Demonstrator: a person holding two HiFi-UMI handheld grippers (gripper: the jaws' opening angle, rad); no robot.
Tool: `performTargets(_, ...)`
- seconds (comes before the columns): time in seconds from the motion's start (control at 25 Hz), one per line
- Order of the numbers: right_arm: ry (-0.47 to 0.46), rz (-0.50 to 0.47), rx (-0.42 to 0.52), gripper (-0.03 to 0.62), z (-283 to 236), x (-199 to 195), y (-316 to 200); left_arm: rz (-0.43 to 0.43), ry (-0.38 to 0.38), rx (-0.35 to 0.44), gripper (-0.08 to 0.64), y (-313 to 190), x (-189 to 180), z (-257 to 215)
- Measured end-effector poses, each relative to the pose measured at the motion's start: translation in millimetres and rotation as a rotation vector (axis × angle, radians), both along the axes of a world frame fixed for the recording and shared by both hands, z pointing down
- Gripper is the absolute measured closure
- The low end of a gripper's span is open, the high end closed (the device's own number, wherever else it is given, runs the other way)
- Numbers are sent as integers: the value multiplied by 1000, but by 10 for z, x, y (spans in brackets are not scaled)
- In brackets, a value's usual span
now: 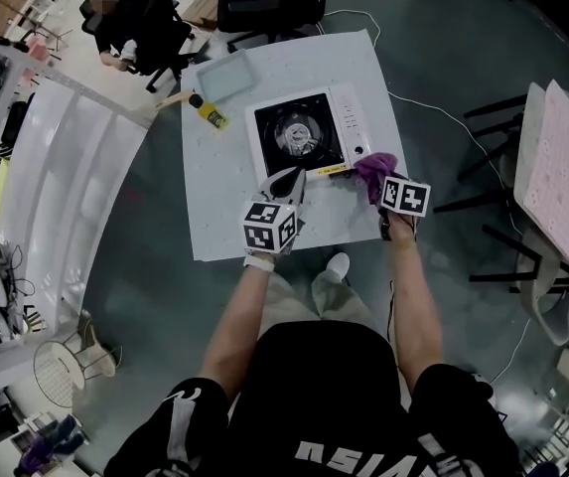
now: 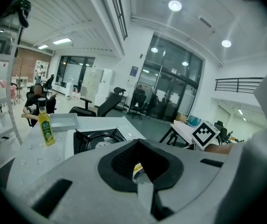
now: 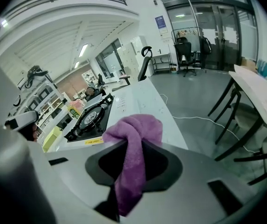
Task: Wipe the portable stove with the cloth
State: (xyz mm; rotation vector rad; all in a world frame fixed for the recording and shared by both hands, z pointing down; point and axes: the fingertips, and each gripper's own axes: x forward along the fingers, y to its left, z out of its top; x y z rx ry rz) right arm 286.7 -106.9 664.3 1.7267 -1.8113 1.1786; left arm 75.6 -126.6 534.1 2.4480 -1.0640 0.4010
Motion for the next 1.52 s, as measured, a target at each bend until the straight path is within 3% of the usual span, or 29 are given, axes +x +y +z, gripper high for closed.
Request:
performTargets(0.2, 21, 2, 55, 505, -302, -68, -16, -6, 15, 20, 554, 24, -189, -152)
performTargets(0.6, 25, -44, 240, 506, -1172, -703, -265, -32, 34, 70, 554, -149, -943, -634)
performTargets(0.84, 114, -76, 323, 505, -1626, -972, -354, -63, 69, 107, 554, -308, -1319, -920)
performTargets(1.52, 140, -73, 329, 506, -1741, -1106, -363, -59, 72, 114, 554, -372, -1537, -952)
